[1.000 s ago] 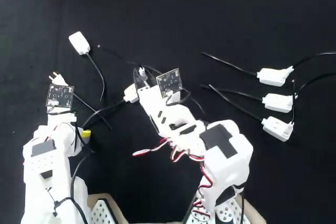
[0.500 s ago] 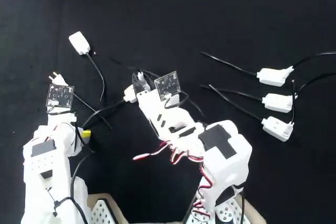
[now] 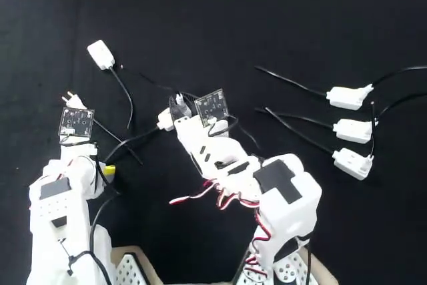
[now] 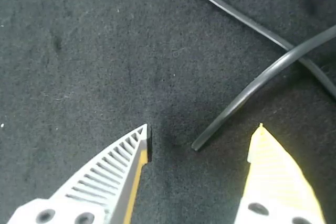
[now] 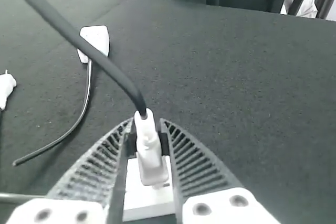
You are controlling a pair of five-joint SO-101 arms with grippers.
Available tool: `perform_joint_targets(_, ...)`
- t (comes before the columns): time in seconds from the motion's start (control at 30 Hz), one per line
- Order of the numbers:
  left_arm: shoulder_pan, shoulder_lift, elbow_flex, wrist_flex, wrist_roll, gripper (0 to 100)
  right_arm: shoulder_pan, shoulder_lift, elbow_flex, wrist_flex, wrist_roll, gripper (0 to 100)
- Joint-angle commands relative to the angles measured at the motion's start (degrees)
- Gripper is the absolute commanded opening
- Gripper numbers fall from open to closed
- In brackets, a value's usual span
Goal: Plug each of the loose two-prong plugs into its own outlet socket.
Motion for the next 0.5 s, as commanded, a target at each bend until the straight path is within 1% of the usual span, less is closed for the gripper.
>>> perform_joint_targets(0.0, -0.5, -1.0, -1.5, 0.3, -0.3, 30, 0.1, -2.4, -1.4, 0.8, 0.6, 1.2)
perform_joint_targets(0.47, -0.5, -1.0, -1.5, 0.3, -0.3, 30, 1.1, -2.8, -1.5, 1.8, 0.7, 1.2)
